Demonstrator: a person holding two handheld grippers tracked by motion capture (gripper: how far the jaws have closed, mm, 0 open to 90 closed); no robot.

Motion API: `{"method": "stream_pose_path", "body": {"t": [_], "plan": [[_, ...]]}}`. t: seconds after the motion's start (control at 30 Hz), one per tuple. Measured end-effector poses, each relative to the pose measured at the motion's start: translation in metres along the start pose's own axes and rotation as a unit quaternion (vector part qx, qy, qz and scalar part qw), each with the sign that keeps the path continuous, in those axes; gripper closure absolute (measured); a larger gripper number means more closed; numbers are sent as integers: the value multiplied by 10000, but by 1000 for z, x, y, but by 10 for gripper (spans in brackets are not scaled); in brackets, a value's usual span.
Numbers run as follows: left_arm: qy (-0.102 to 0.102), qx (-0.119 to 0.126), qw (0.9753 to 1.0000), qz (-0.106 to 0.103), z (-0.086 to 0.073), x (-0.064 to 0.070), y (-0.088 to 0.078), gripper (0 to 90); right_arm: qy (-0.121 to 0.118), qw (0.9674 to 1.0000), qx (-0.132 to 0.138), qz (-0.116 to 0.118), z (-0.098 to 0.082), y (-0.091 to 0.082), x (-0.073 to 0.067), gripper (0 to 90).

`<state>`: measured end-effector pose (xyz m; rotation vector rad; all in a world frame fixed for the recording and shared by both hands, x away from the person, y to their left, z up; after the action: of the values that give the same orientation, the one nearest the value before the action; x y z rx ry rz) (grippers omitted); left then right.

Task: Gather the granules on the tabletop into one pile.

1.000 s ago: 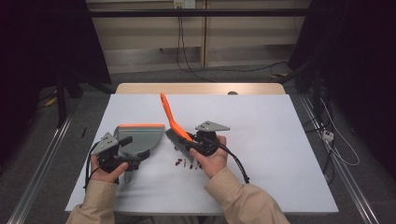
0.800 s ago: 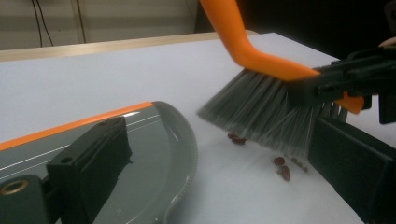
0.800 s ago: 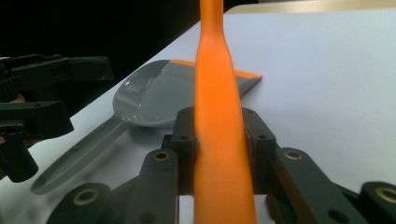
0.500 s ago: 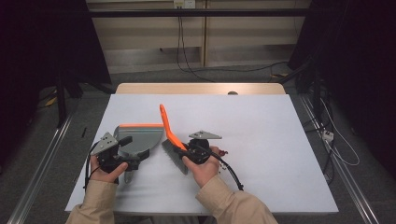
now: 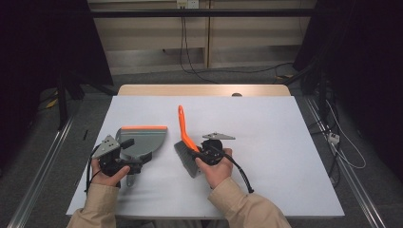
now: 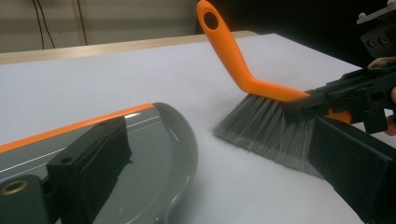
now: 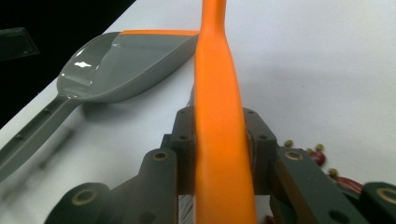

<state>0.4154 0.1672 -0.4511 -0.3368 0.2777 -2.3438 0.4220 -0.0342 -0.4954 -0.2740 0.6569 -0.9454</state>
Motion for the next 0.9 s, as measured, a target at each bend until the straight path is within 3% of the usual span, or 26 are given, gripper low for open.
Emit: {"method": "stream_pose_path", "body": {"t": [0.53,0.9], "plan": [[0,9,10000,-19,0,2,2,55,129,9997,30,-194,-1,-21,27,705],[12,-18,10000,-19,0,3,3,55,162,9994,41,-291,-2,-32,37,705]]}}
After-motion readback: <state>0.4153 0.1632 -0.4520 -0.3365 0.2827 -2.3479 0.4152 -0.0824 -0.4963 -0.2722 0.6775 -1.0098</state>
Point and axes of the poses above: each handheld gripper's, and its own axes: y roughly forward along the jaws, z roughly out of its top, x roughly to its right, the point moved 9 cm from there along y, roughly forward along the jaws, and after that the axes turned 4 degrees about x, right-handed, at the moved point
